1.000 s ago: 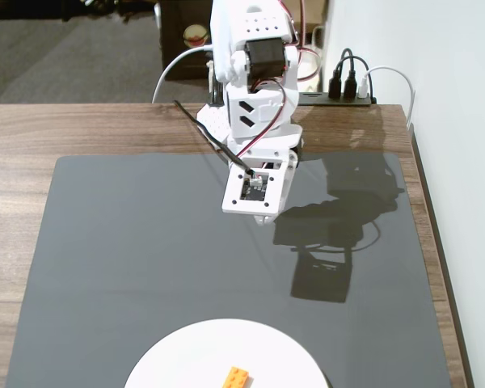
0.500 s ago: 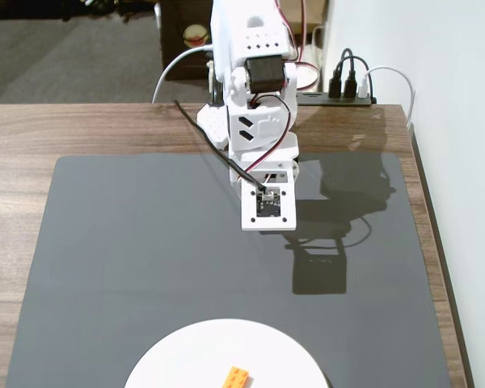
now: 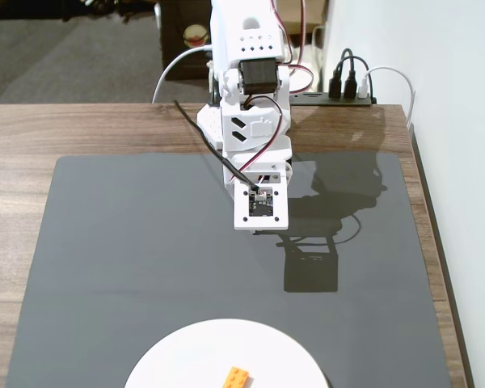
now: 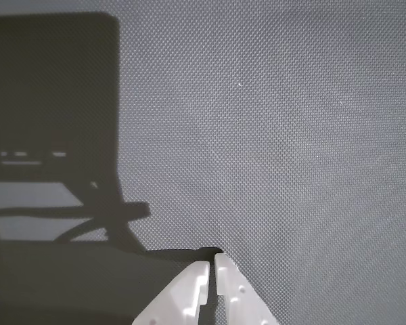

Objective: Grasp a lego block and put it on the plate.

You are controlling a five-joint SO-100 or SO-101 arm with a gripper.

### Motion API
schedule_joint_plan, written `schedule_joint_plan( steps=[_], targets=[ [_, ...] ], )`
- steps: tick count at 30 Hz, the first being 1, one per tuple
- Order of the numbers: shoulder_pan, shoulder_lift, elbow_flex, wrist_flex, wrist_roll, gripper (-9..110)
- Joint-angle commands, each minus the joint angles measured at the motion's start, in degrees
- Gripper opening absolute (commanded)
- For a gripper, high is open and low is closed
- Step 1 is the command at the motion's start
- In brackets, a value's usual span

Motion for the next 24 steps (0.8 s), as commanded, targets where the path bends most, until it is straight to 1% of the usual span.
schedule_joint_plan(
  steps=[1,7,24],
  targets=[
    [1.1,0.4,0.3,-1.3,0.5,1],
    [2.5,1.1,0.1,-1.9,2.5,1],
    [1.1,2.3,-4.4,3.0,7.6,1]
  ],
)
